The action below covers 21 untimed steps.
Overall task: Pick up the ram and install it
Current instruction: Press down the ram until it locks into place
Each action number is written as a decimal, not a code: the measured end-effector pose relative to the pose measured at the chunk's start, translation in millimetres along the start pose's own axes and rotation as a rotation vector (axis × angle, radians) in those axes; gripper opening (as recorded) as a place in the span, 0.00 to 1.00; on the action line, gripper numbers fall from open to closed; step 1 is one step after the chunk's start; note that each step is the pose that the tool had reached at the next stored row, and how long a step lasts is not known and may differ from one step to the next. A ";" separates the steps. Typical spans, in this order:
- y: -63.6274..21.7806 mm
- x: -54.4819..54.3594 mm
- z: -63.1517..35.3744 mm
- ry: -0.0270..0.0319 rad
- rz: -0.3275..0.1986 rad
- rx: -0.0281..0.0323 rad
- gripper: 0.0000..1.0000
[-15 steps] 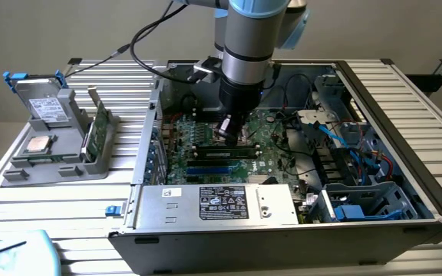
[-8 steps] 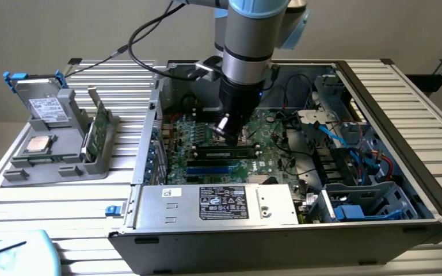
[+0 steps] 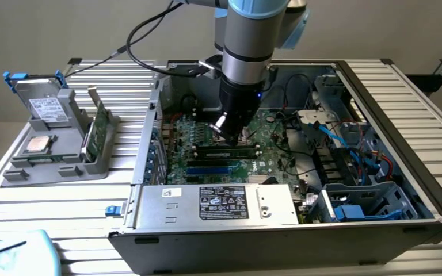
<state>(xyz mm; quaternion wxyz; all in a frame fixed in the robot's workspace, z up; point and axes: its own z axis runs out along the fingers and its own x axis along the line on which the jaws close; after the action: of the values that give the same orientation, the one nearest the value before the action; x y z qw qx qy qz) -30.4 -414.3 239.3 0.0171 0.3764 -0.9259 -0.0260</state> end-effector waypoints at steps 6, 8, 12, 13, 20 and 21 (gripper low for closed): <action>0.0 0.0 0.0 -0.0058 0.097 -0.0012 0.11; 0.0 0.0 0.0 -0.0079 0.129 -0.0016 0.11; 0.0 0.0 0.0 -0.0118 0.195 -0.0023 0.11; 0.0 0.0 0.0 -0.0129 0.211 -0.0026 0.11; 0.1 0.0 0.0 -0.0173 0.316 -0.0053 0.11; 0.0 0.0 0.0 -0.0161 0.327 -0.0069 0.11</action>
<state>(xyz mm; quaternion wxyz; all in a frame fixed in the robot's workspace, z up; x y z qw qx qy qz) -30.4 -414.3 239.3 0.0150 0.2204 -0.9749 -0.0291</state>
